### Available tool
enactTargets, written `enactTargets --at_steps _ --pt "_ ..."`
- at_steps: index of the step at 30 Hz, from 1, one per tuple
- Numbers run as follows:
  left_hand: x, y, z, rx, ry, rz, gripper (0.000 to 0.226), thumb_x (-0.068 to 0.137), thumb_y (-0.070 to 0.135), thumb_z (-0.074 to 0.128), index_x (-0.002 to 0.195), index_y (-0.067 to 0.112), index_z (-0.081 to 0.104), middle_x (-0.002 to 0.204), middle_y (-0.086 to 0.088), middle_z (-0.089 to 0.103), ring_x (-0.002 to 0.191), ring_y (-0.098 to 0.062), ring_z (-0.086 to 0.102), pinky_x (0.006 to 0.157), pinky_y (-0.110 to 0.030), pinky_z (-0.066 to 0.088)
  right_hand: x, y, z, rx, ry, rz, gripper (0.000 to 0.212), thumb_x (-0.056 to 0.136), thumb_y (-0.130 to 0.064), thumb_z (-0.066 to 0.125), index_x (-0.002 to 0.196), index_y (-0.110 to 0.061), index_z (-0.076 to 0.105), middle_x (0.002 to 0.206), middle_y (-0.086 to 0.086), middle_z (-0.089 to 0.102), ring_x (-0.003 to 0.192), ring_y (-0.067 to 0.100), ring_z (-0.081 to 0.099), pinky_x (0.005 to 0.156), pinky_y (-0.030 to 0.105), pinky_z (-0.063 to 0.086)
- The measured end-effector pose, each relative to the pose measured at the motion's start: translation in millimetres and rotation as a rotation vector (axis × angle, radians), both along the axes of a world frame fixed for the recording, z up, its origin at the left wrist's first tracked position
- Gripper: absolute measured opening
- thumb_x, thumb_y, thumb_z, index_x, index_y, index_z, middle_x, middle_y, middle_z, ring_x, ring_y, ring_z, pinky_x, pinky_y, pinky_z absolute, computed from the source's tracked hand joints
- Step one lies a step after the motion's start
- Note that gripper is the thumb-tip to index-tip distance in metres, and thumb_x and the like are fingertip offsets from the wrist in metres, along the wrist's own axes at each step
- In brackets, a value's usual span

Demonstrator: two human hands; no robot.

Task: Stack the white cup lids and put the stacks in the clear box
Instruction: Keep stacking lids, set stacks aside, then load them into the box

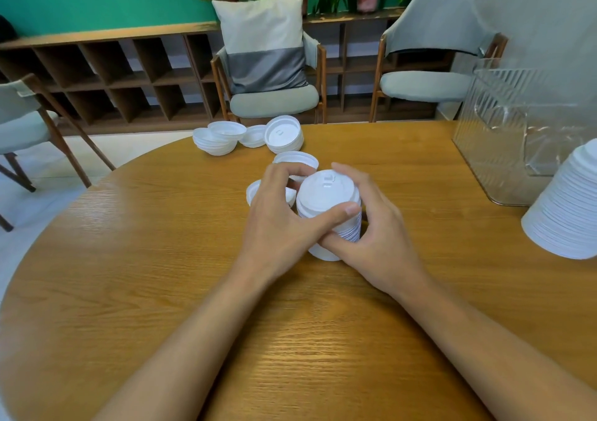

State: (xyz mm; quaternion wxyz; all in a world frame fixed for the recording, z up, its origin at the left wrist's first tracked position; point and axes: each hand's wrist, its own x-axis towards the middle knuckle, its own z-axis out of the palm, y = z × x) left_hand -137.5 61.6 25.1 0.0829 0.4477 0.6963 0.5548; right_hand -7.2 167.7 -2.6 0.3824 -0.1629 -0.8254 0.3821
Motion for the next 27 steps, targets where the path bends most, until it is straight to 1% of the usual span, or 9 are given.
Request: enactTargets --at_steps 1,3,6,10,13,19,22,24,27 --pt "-2 -1 1 -0.014 -0.060 -0.055 0.065 0.066 0.062 0.084 0.121 0.034 0.063 0.120 0.017 0.064 0.114 -0.004 0.063 0.093 -0.029 0.055 0 0 0 0.001 0.000 0.005 0.081 0.077 -0.031 0.090 0.147 -0.030 0.049 0.136 -0.014 0.059 0.126 0.001 0.056 0.098 0.011 0.042" --pt "-10 -4 4 -0.023 -0.144 -0.196 0.064 0.076 0.052 0.079 0.134 0.030 0.063 0.129 0.012 0.067 0.126 -0.010 0.062 0.108 -0.042 0.052 0 -1 1 0.003 -0.002 0.007 0.080 0.079 -0.038 0.089 0.148 -0.032 0.048 0.137 -0.017 0.058 0.126 0.000 0.055 0.098 0.011 0.042" --pt "-19 -9 7 -0.012 -0.154 -0.265 0.062 0.080 0.033 0.083 0.138 0.023 0.065 0.132 0.007 0.070 0.128 -0.015 0.063 0.112 -0.050 0.049 0 -2 2 -0.009 -0.017 0.007 0.086 0.079 -0.040 0.089 0.151 -0.036 0.043 0.141 -0.020 0.055 0.130 -0.001 0.052 0.100 0.010 0.041" --pt "-17 -7 7 -0.002 -0.091 -0.162 0.061 0.073 0.037 0.091 0.130 0.027 0.071 0.124 0.012 0.073 0.122 -0.012 0.067 0.106 -0.048 0.053 1 -1 3 -0.035 -0.030 0.015 0.097 0.078 -0.041 0.090 0.158 -0.039 0.035 0.146 -0.022 0.051 0.133 -0.007 0.048 0.103 0.006 0.037" --pt "-16 -6 4 0.009 -0.064 -0.149 0.061 0.072 0.047 0.089 0.127 0.028 0.072 0.122 0.014 0.072 0.120 -0.011 0.067 0.104 -0.045 0.055 1 -1 2 -0.014 -0.043 0.005 0.092 0.078 -0.040 0.090 0.156 -0.036 0.041 0.143 -0.020 0.053 0.130 -0.009 0.048 0.100 0.003 0.036" --pt "-16 -4 3 -0.037 0.065 -0.135 0.060 0.075 0.055 0.084 0.127 0.029 0.071 0.122 0.020 0.070 0.119 -0.007 0.064 0.096 -0.022 0.050 1 -1 2 -0.033 -0.020 0.002 0.083 0.075 -0.036 0.092 0.147 -0.033 0.051 0.135 -0.020 0.059 0.125 -0.005 0.054 0.097 0.010 0.042" --pt "-20 -4 1 -0.055 0.089 -0.151 0.064 0.075 0.061 0.079 0.130 0.029 0.070 0.123 0.019 0.069 0.121 -0.007 0.063 0.098 -0.024 0.050 2 -1 2 -0.028 -0.031 -0.010 0.083 0.075 -0.039 0.091 0.147 -0.033 0.051 0.134 -0.020 0.059 0.124 -0.003 0.055 0.096 0.011 0.044" --pt "-23 -5 2 -0.061 0.098 -0.171 0.062 0.080 0.061 0.073 0.132 0.027 0.070 0.125 0.019 0.069 0.122 -0.006 0.062 0.098 -0.023 0.050 1 -2 1 -0.029 -0.029 -0.021 0.082 0.075 -0.040 0.091 0.146 -0.034 0.052 0.134 -0.021 0.060 0.123 -0.003 0.055 0.094 0.009 0.043" --pt "-33 -10 3 -0.049 0.112 -0.143 0.044 0.100 0.054 0.057 0.128 0.025 0.073 0.125 0.019 0.071 0.122 -0.002 0.062 0.095 -0.018 0.047 1 -3 2 -0.043 -0.025 -0.026 0.081 0.073 -0.045 0.092 0.143 -0.035 0.053 0.132 -0.022 0.061 0.123 -0.003 0.055 0.092 0.009 0.042"
